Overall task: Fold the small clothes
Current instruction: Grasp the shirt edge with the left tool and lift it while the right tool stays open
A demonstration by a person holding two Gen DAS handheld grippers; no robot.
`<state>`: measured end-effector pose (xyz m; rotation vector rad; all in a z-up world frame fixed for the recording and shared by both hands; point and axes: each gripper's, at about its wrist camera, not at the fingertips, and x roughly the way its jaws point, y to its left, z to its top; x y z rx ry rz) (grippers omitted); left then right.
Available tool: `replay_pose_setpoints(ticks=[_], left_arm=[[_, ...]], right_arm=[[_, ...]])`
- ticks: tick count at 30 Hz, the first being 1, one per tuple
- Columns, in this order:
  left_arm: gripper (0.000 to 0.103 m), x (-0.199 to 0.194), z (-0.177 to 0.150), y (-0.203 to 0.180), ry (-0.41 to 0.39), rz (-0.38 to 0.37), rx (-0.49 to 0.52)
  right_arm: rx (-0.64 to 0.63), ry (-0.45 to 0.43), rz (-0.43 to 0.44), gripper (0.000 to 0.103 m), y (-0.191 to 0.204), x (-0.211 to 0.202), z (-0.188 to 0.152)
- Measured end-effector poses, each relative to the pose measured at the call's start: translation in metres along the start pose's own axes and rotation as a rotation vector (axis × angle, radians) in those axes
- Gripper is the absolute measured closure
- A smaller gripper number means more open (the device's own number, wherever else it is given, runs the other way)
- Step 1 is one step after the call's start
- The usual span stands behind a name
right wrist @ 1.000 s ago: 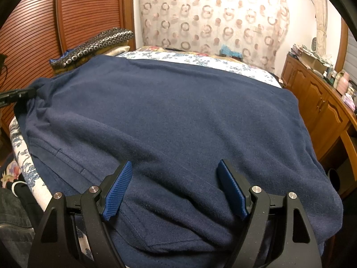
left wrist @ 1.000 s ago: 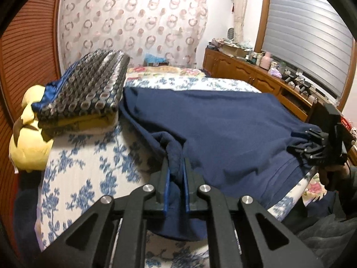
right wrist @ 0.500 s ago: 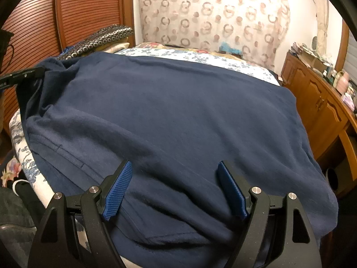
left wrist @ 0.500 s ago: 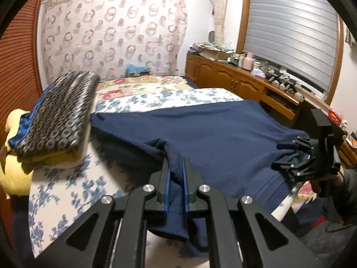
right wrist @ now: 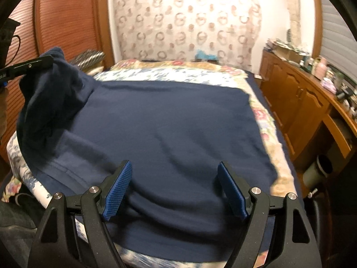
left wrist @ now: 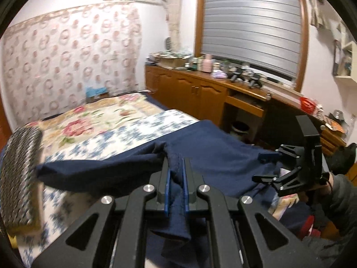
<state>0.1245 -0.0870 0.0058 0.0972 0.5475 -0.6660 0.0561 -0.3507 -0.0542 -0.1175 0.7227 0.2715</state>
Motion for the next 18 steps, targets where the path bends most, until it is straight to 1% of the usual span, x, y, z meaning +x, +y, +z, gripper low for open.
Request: replay_pose_setpoints(ticks=[8, 11, 14, 18], left_arm=[[0.097, 0.030, 0.047, -0.060, 0.008, -0.138, 0.089], [0.097, 0.037, 0.059, -0.085, 0.010, -0.176, 0.126], [0.096, 0.044, 0.067, -0.099, 0.032, -0.198, 0.138], [0.092, 0.054, 0.064, -0.100, 0.051, -0.188, 0.140]], right_arm=[[0.074, -0.018, -0.047, 0.022, -0.037, -0.023, -0.007], [0.089, -0.037, -0.055, 0.022, -0.044, -0.033, -0.005], [0.104, -0.048, -0.055, 0.022, -0.050, -0.040, -0.006], [0.115, -0.051, -0.051, 0.022, -0.053, -0.040, -0.005]])
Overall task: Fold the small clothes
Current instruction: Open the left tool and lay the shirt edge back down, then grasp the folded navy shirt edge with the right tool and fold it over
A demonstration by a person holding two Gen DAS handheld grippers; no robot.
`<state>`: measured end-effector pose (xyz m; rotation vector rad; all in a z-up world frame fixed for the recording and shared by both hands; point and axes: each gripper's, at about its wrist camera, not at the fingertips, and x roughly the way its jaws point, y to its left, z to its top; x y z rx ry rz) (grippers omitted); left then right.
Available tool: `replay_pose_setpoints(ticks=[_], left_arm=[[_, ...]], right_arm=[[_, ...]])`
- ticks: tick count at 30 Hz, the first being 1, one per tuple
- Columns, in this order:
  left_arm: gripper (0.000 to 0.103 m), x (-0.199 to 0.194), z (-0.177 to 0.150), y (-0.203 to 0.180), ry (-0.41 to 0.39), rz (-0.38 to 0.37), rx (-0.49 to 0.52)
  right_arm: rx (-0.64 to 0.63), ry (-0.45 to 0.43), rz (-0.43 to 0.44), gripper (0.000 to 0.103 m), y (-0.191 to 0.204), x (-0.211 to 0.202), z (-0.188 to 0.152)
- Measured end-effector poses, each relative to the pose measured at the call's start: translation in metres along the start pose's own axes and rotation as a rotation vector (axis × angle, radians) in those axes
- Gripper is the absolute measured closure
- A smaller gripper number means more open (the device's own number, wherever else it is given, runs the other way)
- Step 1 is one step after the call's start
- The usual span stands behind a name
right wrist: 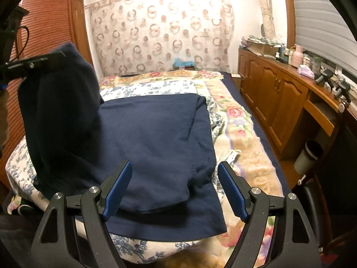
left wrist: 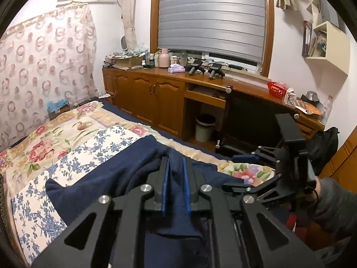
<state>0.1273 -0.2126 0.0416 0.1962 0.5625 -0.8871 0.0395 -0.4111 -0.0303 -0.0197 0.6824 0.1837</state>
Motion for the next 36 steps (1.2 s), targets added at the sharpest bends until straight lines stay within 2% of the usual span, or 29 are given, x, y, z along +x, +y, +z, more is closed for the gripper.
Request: replay_pose_setpoints(ticks=[3, 6, 8, 11, 16, 20, 21, 22, 31, 36], left_arm=[[0.078, 0.002, -0.007, 0.006, 0.010, 0.013, -0.006], [0.072, 0.001, -0.018, 0.019, 0.027, 0.037, -0.018], [0.063, 0.002, -0.026, 0.030, 0.049, 0.054, -0.034], [0.061, 0.002, -0.043, 0.046, 0.079, 0.080, -0.065], [0.060, 0.006, -0.075, 0.070, 0.129, 0.170, -0.102], [0.060, 0.009, -0.105, 0.090, 0.188, 0.216, -0.147], [0.060, 0.010, -0.110, 0.094, 0.196, 0.226, -0.155], [0.060, 0.010, -0.115, 0.098, 0.204, 0.235, -0.165], [0.060, 0.013, -0.150, 0.128, 0.258, 0.301, -0.238], [0.060, 0.015, -0.158, 0.135, 0.268, 0.297, -0.267]], right_arm=[[0.006, 0.003, 0.002, 0.022, 0.003, 0.003, 0.000], [0.003, 0.003, 0.007, 0.022, 0.005, 0.005, 0.001], [0.000, 0.003, 0.017, 0.022, 0.008, 0.007, 0.003], [-0.012, 0.006, 0.032, 0.022, 0.010, 0.014, 0.006], [-0.043, 0.028, 0.078, 0.022, 0.023, 0.035, 0.017], [-0.067, 0.073, 0.109, 0.034, 0.032, 0.057, 0.020], [-0.076, 0.089, 0.118, 0.041, 0.035, 0.063, 0.020], [-0.086, 0.106, 0.120, 0.044, 0.038, 0.069, 0.019], [-0.101, 0.152, 0.102, 0.045, 0.043, 0.085, 0.019], [-0.139, 0.165, 0.094, 0.058, 0.048, 0.086, 0.020]])
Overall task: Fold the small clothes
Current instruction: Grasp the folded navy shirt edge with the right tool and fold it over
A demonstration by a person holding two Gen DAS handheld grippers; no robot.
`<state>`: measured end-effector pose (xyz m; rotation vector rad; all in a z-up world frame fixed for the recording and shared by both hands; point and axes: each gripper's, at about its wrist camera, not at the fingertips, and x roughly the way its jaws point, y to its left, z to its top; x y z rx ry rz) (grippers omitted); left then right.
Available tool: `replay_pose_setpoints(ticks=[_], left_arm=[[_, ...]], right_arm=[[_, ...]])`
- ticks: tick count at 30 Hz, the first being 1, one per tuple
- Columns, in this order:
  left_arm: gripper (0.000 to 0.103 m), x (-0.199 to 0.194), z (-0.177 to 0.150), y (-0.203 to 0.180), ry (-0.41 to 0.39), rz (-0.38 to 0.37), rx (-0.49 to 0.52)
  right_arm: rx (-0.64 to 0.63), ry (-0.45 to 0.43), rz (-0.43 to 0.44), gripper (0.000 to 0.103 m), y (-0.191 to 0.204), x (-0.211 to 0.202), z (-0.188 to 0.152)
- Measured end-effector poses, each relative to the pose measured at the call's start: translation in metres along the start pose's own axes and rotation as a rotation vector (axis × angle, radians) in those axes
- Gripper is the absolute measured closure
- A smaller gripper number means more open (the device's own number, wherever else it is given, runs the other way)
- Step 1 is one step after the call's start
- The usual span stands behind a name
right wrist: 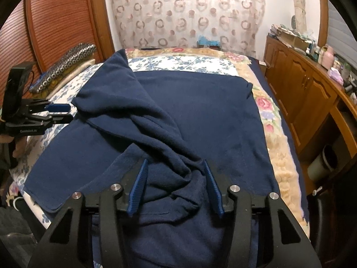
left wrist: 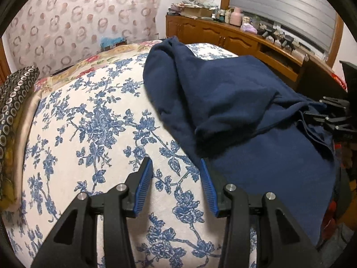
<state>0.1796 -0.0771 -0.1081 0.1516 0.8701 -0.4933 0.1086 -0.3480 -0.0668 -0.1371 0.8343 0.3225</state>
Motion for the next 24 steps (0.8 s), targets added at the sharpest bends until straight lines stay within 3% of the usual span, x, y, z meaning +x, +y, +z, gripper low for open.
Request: replay_pose_setpoints(ticks=[3, 6, 13, 24], left_arm=[[0.059, 0.000, 0.000, 0.000, 0.000, 0.001, 0.000], [0.056, 0.001, 0.000, 0.001, 0.003, -0.004, 0.000], [0.046, 0.003, 0.002, 0.000, 0.007, -0.008, 0.018], [0.044, 0.003, 0.001, 0.003, 0.007, -0.003, 0.013]], right_arm=[[-0.018, -0.006, -0.014, 0.071, 0.003, -0.001, 0.001], [-0.049, -0.008, -0.020, 0.090, 0.008, -0.002, 0.000], [-0.094, -0.041, -0.034, 0.094, 0.020, -0.015, 0.004], [-0.080, -0.166, -0.032, 0.096, 0.022, -0.050, 0.020]])
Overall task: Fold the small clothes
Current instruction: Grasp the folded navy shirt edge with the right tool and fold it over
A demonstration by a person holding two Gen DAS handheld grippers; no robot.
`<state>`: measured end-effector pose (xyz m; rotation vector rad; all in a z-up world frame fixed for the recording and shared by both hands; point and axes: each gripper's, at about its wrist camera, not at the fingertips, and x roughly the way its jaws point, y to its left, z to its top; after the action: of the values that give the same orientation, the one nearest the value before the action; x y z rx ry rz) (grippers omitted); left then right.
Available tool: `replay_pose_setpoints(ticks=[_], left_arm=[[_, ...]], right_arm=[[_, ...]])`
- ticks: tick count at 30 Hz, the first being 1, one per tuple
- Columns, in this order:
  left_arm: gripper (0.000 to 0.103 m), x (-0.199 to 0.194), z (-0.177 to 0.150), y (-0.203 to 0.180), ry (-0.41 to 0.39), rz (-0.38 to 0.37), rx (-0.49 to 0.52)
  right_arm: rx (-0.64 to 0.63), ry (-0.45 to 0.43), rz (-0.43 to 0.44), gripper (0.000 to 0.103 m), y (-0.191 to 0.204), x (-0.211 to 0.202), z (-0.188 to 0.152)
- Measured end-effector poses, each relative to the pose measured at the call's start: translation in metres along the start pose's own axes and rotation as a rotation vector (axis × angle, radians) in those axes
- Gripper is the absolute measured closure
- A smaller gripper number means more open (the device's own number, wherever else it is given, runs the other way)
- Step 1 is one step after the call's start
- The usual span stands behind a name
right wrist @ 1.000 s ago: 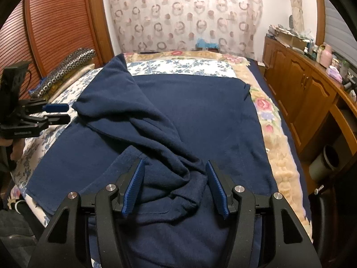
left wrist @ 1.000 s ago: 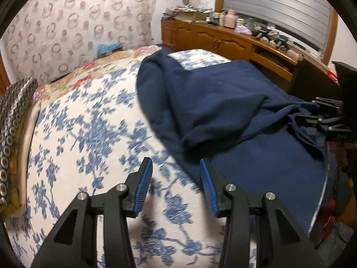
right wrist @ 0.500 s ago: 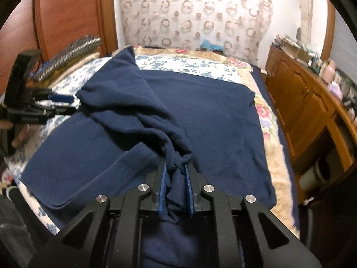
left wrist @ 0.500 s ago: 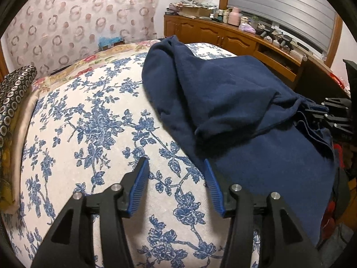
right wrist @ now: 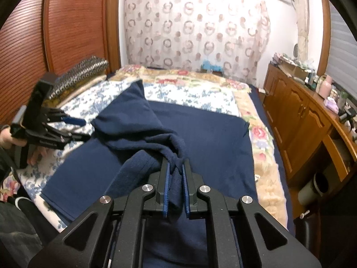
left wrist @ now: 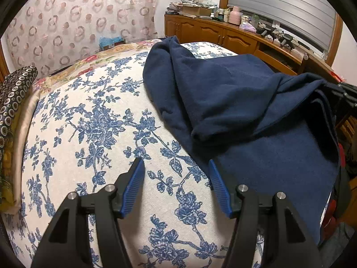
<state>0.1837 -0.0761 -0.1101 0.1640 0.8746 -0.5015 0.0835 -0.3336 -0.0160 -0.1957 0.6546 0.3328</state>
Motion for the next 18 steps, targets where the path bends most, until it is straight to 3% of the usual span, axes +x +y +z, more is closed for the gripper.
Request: replay_pose_setpoints(ticks=[12, 18], left_arm=[[0.043, -0.001, -0.001, 0.004, -0.002, -0.027, -0.004], [0.043, -0.019, -0.003, 0.008, -0.054, -0.039, -0.019]], right_arm=[[0.005, -0.080, -0.043, 0.096, 0.004, -0.031, 0.001], [0.057, -0.036, -0.094, 0.096, -0.022, -0.032, -0.020]])
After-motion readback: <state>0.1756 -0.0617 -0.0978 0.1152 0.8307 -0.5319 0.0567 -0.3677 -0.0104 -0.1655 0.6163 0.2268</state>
